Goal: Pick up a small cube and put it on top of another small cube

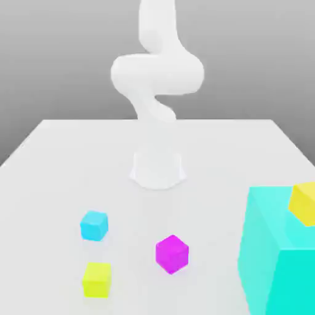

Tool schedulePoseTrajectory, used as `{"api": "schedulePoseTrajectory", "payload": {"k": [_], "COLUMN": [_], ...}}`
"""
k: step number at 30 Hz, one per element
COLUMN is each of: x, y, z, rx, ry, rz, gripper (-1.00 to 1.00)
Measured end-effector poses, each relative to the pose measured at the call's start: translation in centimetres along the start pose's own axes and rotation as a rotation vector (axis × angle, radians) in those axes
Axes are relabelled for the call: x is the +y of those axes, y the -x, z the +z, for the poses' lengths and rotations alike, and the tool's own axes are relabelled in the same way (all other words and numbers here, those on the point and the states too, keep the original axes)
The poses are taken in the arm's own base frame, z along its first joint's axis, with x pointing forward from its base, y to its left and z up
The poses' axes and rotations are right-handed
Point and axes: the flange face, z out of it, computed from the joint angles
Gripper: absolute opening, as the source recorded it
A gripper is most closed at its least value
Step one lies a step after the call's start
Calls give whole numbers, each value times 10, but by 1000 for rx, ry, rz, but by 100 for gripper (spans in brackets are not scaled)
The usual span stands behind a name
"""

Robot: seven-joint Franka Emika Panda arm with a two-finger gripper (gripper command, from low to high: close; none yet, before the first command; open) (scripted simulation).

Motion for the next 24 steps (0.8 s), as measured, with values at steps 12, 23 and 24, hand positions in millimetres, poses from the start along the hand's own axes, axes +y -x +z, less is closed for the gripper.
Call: {"api": "schedulePoseTrajectory", "payload": {"k": [12, 23, 24], "x": [213, 383, 386], "y": [62, 186, 189], "z": [231, 309, 313], "rx": [-241, -459, -459], "ry": [385, 566, 567], "rz": [91, 205, 205], "gripper": [0, 0, 0]}}
